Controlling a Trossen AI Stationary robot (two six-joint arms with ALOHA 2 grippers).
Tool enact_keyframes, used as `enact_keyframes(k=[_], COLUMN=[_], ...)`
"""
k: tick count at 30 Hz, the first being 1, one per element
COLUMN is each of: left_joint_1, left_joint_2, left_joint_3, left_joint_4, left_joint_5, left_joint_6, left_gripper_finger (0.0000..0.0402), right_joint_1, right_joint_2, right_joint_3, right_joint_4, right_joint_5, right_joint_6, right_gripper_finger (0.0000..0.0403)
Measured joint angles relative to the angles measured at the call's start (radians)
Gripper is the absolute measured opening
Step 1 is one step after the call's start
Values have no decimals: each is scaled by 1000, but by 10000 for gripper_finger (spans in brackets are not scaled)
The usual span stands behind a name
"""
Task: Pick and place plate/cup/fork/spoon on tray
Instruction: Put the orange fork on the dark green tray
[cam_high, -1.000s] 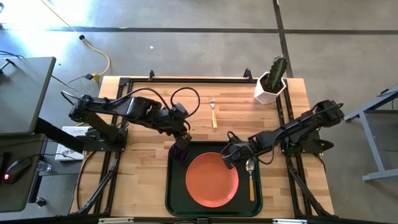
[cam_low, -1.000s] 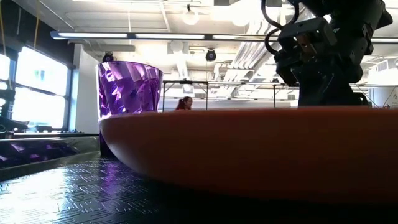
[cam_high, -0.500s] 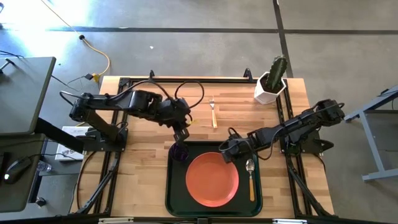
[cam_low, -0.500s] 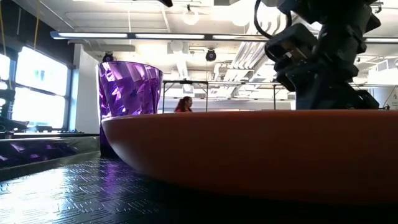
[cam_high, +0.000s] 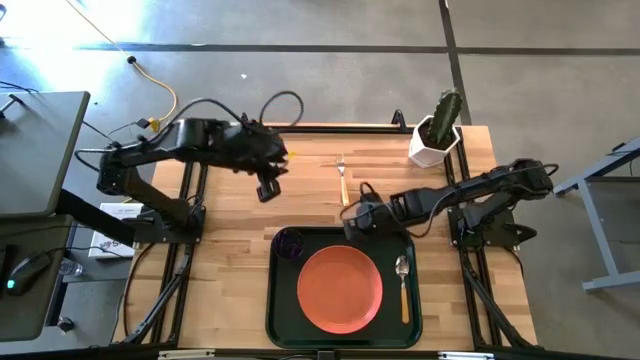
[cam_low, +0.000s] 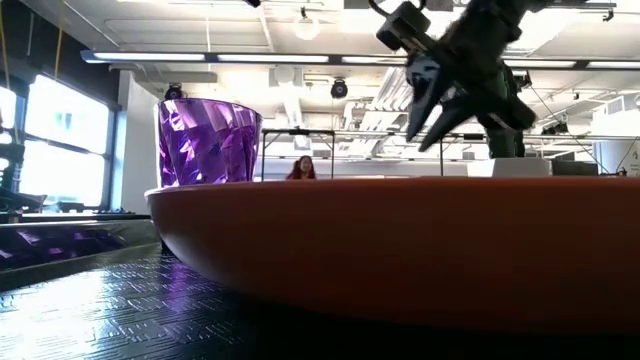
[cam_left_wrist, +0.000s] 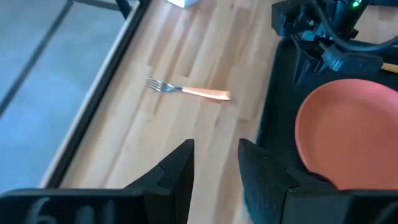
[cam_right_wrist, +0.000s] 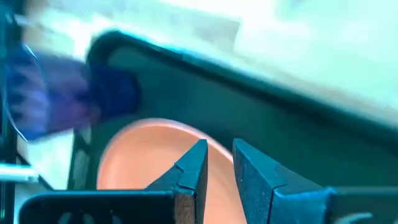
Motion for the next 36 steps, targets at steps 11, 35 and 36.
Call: enact_keyframes(k=[11, 35, 36], left_joint_1=[119, 358, 367], left_joint_2=[-107, -134, -134], left_joint_3=[0, 0, 0], left_joint_4=[-19, -23, -23], left_joint_5=[0, 0, 0], left_joint_6=[155, 231, 231], left_gripper_finger=[115, 115, 115], right_joint_1=[-109, -478, -492], right_joint_2=[0, 0, 0], right_joint_3=[123, 123, 128], right_joint_4=[-137, 327, 356], right_joint_5=[88, -119, -137], right_joint_6=[-114, -559, -570], right_gripper_finger=[67, 153, 153])
